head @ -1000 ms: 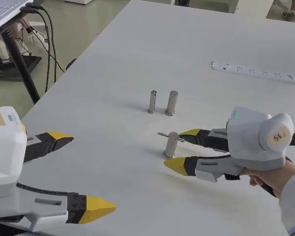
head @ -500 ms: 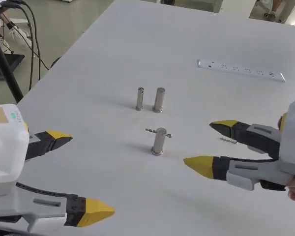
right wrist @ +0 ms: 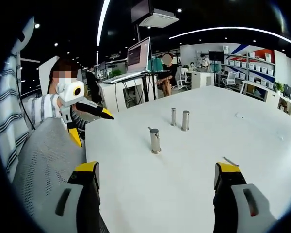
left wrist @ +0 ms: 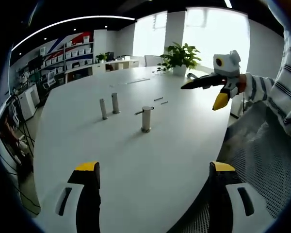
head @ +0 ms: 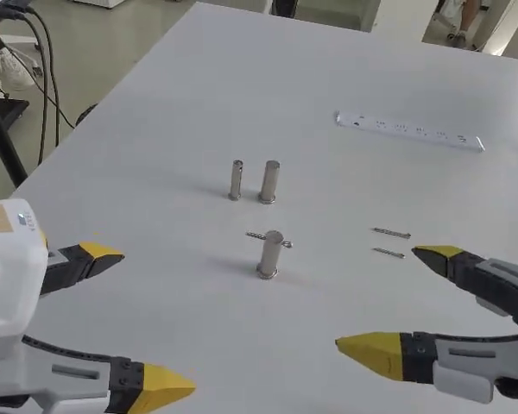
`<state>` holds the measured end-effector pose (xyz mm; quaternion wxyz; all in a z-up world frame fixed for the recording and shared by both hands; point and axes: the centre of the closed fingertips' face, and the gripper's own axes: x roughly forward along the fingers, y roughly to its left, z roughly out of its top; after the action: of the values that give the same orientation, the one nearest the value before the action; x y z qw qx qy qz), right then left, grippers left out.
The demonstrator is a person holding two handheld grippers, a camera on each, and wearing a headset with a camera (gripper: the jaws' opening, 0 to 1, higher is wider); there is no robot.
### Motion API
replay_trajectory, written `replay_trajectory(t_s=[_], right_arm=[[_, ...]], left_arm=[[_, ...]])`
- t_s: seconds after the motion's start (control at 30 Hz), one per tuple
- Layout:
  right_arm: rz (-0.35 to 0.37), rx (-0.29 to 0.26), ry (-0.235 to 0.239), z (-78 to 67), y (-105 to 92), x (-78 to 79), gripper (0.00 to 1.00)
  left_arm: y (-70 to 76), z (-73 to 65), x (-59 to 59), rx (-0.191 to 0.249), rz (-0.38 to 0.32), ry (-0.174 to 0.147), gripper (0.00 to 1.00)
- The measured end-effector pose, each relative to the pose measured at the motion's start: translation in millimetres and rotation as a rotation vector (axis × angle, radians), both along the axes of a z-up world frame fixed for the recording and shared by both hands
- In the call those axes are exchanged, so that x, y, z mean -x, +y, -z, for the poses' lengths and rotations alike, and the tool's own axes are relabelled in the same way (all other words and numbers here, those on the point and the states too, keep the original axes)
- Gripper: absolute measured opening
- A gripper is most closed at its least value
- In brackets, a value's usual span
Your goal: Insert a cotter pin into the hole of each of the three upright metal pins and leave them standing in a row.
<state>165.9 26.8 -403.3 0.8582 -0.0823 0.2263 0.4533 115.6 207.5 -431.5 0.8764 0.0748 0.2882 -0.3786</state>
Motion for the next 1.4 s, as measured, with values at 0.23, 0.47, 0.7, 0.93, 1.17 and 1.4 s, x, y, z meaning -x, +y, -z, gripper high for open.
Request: replay_trajectory(t_s=[0.23,0.47,0.7,0.93,1.17,1.4], right_arm=[[0.032,-0.002,0.019,-1.0,-5.9,10.3,0.98],[0.071,0.001,0.033,-0.3,-13.6,15.5,0.98],[0.063,0.051,0.050,8.2,-17.8,24.4,0.98],[0.118,0.057,0.030,5.8,-28.4,18.5,0.96],[0.149,0.062,0.026,5.3,-37.0,17.1,0.94],[0.188,0.057,0.006,-1.1,-42.4,9.9,0.90]], left_arm=[[-7.5,1.1,1.2,0.016,0.029,0.015,0.92],[-9.2,-0.2,-6.5,-0.032,0.093,-0.004,0.91],[5.7,-11.9,-37.6,-0.065,0.098,-0.056,0.86],[10.1,-20.0,-72.1,-0.033,0.067,-0.078,0.78],[10.4,-16.8,-104.7,-0.061,0.049,-0.072,0.70],[5.3,-18.7,-144.1,-0.082,0.016,-0.104,0.63]])
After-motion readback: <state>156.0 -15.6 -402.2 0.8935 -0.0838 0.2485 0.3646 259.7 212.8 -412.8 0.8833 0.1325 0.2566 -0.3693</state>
